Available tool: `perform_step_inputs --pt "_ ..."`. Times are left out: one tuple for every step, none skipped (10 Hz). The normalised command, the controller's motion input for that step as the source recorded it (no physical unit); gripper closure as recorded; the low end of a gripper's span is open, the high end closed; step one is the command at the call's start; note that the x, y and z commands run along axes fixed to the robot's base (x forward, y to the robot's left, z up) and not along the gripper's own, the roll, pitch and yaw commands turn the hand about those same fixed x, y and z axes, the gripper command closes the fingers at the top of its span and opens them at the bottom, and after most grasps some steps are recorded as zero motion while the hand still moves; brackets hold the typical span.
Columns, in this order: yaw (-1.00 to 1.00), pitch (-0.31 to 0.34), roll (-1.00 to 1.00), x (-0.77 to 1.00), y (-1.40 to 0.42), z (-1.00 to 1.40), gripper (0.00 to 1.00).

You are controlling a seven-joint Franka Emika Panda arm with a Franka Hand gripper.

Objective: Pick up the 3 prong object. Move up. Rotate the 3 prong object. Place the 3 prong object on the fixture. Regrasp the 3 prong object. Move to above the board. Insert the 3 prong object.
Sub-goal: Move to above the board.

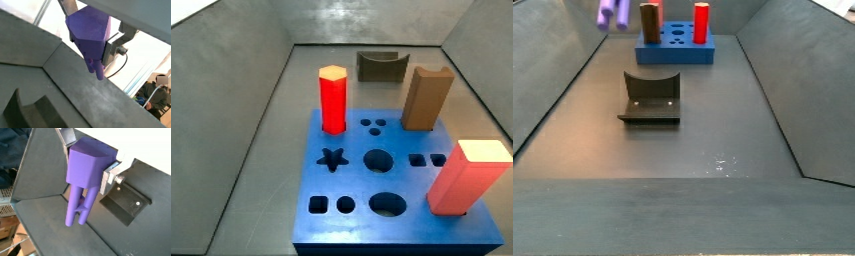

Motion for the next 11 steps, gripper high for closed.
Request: perform_step_inputs --pt "0.11 0.137 -0.03 0.07 0.0 1.0 1.0" --pt "0.12 0.116 -0.03 0.06 -0.01 1.0 1.0" --pt "0.12 0.105 -0.03 0.05 -0.01 0.95 1.0" --pt "0.12 0.09 -0.04 0.03 -0.01 0.74 1.0" --pt "0.11 0.08 -0.04 0.03 -0.01 0.64 1.0" --pt "0.1 0.06 -0.04 0.01 -0.01 0.44 1.0" --pt "0.09 0.043 -0.04 0.0 0.0 0.29 1.0" --pt "-0.11 -0.011 -1.0 -0.79 -1.0 -0.05 1.0" --pt "-0.11 -0.014 -1.0 -0.79 -1.0 -0.07 1.0" --pt "-0.1 -0.05 -1.0 -0.87 -1.0 -0.07 1.0" --pt "-0.1 -0.064 -1.0 -0.89 -1.0 -0.07 1.0"
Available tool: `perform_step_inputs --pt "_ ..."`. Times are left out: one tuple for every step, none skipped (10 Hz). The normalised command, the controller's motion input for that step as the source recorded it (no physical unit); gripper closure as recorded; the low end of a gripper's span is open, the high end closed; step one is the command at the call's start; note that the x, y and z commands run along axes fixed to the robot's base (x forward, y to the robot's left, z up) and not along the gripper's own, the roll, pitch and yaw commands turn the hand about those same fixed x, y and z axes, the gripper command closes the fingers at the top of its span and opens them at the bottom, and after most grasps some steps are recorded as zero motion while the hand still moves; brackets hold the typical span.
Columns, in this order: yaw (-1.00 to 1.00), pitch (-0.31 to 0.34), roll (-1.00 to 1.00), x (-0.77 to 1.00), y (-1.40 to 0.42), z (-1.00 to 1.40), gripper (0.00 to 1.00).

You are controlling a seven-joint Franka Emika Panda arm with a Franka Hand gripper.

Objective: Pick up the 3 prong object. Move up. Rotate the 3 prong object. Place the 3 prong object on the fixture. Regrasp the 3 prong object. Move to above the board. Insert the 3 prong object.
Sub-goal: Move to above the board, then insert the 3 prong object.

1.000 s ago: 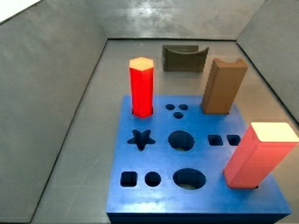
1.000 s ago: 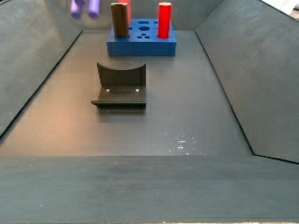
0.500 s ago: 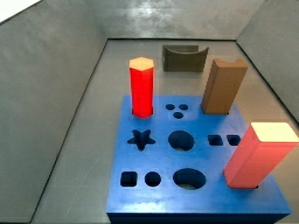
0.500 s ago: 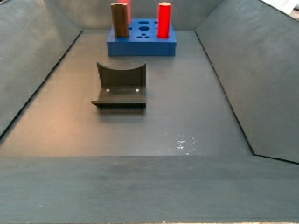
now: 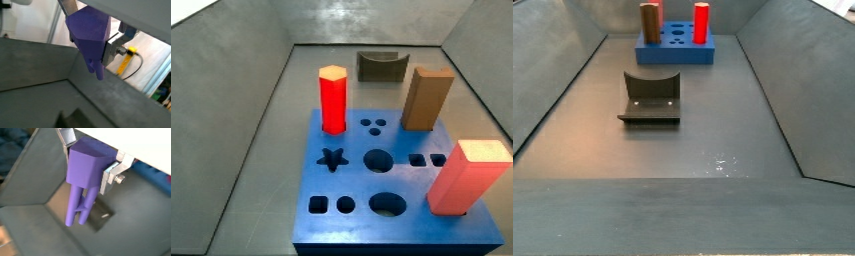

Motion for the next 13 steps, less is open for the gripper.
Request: perform_step_inputs --pt "-0.09 -0.088 -1.0 -0.95 -1.0 -0.07 1.0" --pt "-0.09 -0.105 -1.0 -1.0 -1.0 -0.07 1.0" --pt "-0.08 -0.136 -1.0 -1.0 -0.89 -0.07 1.0" --pt "-0.08 -0.144 -1.0 -1.0 -0.84 -0.06 1.0" --pt "-0.08 -0.184 -1.0 -0.7 -0.47 -0.03 1.0" --pt "-0.08 -0.214 -1.0 -0.44 -0.17 -0.01 1.0" --pt "-0.07 -0.226 -1.0 -0.23 0.03 0.0 1.0" --pt "-0.07 -0.229 -0.93 -0.18 0.04 0.0 1.0" --pt "-0.04 -0.194 -0.64 -0.15 0.04 0.0 1.0" --pt "-0.04 -0.174 -0.51 -0.13 0.04 0.0 1.0" --pt "-0.01 -0.118 -0.28 -0.09 0.03 0.0 1.0" --pt "-0.01 -0.097 -0.22 -0.08 0.04 0.0 1.0" --pt "0.0 0.006 0.0 0.0 0.0 0.0 1.0"
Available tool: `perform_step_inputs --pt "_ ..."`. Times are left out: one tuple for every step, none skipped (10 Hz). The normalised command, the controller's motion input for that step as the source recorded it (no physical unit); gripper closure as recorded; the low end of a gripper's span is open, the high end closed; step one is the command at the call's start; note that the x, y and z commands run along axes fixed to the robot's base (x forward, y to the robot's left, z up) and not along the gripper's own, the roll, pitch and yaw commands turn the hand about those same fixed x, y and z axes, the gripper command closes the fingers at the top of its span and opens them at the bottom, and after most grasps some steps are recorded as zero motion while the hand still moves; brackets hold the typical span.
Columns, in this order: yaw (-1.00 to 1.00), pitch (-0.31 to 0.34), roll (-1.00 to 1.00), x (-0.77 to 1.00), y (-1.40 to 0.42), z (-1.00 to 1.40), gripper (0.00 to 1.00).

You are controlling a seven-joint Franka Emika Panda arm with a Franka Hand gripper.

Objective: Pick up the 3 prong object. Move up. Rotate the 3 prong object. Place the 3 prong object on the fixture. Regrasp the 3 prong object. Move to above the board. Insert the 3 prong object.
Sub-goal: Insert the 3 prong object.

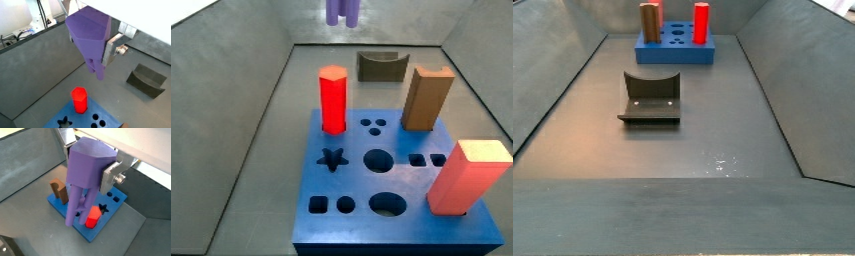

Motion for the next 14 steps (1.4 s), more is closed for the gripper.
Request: perform_step_inputs --pt "-0.15 0.0 0.0 0.07 0.0 0.0 1.0" --pt "-0.36 0.0 -0.12 0.09 0.06 -0.01 1.0" --pt "-0.41 0.0 -0.13 0.09 0.01 -0.06 1.0" --pt "-0.48 0.0 -0.21 0.17 0.06 -0.14 1.0" --pt "-0.45 -0.014 -0.18 0.11 0.03 -0.18 1.0" --pt "-0.49 0.0 -0.16 0.02 0.0 -0.21 1.0" --pt "-0.48 0.0 -0.18 0.11 0.01 -0.17 1.0" --pt "-0.49 0.0 -0.2 0.11 0.0 -0.15 1.0" --pt "-0.56 0.0 -0.25 0.09 0.0 -0.19 1.0" --pt "-0.56 0.007 -0.31 0.12 0.06 -0.15 1.0" --pt "-0.58 0.013 -0.3 0.12 0.0 -0.17 1.0" --pt "-0.59 0.006 -0.33 0.15 0.04 -0.18 1.0" --pt "-0.61 0.0 -0.32 0.09 0.02 -0.19 1.0" --pt "-0.61 0.0 -0.31 0.05 0.0 -0.24 1.0"
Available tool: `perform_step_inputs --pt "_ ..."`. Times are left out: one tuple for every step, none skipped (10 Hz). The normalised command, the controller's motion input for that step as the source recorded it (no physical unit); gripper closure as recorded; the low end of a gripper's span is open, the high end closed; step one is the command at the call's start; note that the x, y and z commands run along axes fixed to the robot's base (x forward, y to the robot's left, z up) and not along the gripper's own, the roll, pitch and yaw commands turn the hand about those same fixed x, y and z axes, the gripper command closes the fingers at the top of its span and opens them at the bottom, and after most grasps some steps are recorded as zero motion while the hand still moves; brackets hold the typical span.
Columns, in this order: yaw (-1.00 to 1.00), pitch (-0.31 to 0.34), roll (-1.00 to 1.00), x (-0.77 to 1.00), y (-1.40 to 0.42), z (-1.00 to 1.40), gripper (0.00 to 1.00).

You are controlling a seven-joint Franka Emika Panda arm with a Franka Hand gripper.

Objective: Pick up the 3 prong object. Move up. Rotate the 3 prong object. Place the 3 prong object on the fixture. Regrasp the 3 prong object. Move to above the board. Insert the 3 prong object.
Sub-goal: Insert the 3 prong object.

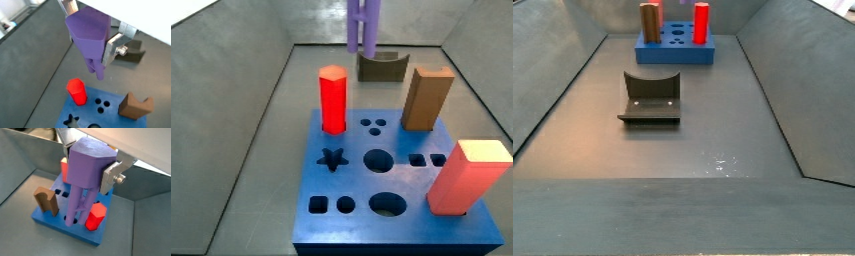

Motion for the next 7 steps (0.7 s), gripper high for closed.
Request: perform_step_inputs --pt "-0.59 0.0 -0.32 0.08 0.0 -0.23 1.0" --pt "-0.61 0.0 -0.3 0.03 0.0 -0.32 1.0" --pt "-0.47 0.0 -0.23 0.15 0.0 -0.25 1.0" --pt "-0.49 -0.001 -0.26 0.11 0.0 -0.27 1.0" --pt "-0.5 -0.011 -0.3 0.09 0.0 -0.24 1.0" --pt "-0.53 0.0 -0.32 0.11 0.0 -0.23 1.0" --pt "-0.53 0.023 -0.34 0.16 0.0 -0.25 1.0"
